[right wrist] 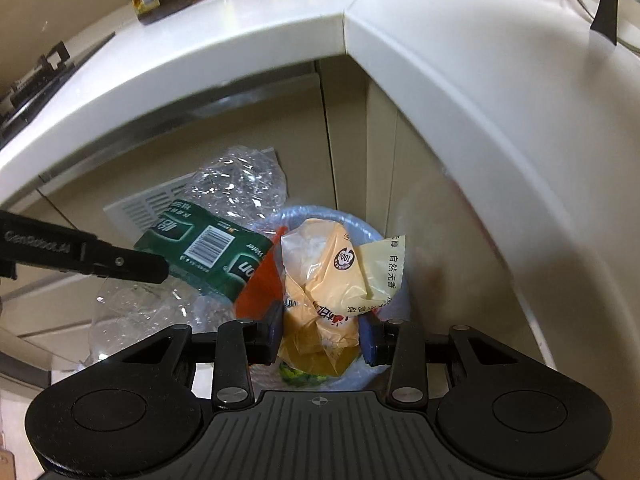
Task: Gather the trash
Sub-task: 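Carry the water bottle and yellow wrapper down over the wastebasket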
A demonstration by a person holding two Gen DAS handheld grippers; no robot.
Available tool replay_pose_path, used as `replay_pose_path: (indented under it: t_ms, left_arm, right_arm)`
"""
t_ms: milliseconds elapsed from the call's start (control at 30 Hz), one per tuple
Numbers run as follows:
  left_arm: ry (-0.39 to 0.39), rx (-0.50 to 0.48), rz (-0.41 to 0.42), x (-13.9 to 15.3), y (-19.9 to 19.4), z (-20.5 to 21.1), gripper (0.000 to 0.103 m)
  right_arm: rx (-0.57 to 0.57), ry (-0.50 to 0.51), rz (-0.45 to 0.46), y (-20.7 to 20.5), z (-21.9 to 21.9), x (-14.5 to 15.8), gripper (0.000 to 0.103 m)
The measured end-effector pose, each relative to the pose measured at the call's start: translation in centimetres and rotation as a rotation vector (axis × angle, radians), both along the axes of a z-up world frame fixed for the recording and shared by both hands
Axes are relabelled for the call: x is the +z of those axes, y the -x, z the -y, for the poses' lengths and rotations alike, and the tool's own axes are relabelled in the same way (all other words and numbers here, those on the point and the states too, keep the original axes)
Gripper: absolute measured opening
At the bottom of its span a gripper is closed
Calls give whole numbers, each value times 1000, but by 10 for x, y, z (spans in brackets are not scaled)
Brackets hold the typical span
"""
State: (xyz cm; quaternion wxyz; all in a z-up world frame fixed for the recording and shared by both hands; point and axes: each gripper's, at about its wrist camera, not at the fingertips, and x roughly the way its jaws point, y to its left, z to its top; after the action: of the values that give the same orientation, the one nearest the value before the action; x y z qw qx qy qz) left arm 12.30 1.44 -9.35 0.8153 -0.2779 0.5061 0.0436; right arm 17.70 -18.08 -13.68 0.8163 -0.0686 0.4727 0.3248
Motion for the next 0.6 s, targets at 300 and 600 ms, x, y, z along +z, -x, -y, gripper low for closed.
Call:
replay_pose_path:
  t_ms: [300,600]
  left_arm:
    - [-5,-25,-40,-16,-14,8,26]
    - [-4,-29,-54,-21,-17,9,26]
  right_arm:
    - [-7,5,-10,-6,0,-11,38]
    - [-2,12,-10,-6,-3,-12,38]
